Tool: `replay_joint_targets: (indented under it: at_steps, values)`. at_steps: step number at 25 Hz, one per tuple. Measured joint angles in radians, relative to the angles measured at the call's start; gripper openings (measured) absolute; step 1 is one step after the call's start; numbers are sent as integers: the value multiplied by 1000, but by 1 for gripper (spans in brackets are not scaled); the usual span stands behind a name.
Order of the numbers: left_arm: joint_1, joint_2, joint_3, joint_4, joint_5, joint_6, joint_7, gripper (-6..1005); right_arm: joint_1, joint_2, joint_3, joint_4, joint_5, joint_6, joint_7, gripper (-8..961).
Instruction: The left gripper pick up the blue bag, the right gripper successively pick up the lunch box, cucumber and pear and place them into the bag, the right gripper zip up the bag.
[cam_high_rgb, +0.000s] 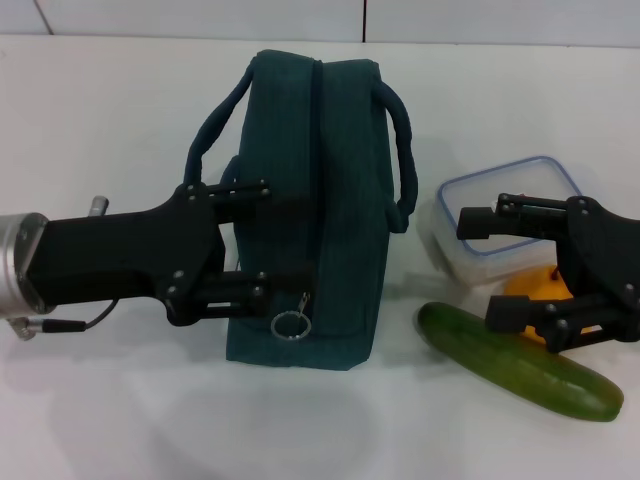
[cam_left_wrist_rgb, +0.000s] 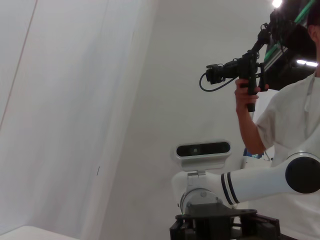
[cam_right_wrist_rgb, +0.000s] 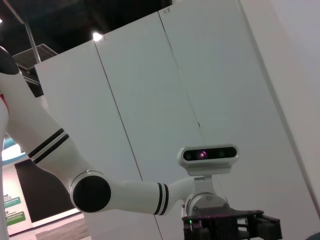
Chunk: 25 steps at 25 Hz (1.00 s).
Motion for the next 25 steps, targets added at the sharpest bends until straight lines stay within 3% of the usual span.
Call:
replay_joint_targets:
  at_steps: [18, 20, 25]
  values:
    - [4, 0, -23, 0, -9, -3, -5, 711, 9, 11, 5, -1, -1, 25, -10, 886]
    - [3, -1, -49, 12, -10, -3, -49, 710, 4, 11, 8, -1, -1, 25, -10, 886]
    - [-4, 8, -194, 139, 37, -16, -346, 708, -13, 5, 10, 2, 2, 35, -23, 886]
